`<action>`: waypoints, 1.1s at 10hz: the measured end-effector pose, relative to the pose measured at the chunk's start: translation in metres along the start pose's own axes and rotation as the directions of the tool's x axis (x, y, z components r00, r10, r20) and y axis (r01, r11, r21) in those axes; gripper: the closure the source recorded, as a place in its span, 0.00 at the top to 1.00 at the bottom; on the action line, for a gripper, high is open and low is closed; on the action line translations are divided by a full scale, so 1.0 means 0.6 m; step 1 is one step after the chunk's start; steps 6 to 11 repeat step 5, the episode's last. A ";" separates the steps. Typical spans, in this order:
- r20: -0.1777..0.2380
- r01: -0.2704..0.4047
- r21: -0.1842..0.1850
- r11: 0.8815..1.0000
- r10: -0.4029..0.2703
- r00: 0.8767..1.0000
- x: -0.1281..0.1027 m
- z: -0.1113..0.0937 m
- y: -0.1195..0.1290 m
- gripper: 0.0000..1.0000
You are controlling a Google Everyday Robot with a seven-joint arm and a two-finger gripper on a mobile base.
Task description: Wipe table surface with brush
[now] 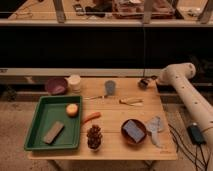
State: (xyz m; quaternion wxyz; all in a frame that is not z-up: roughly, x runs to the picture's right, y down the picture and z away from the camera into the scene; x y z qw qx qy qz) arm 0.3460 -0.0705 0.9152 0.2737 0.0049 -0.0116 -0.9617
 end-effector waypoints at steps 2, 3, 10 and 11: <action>-0.056 0.042 0.038 0.998 -0.039 0.998 0.068 0.002 -0.045 0.00; -0.089 0.064 0.058 0.996 -0.059 0.994 0.085 -0.007 -0.066 0.00; -0.112 0.076 0.078 0.994 -0.068 0.991 0.094 -0.025 -0.093 0.00; -0.112 0.076 0.078 0.994 -0.068 0.991 0.094 -0.025 -0.093 0.00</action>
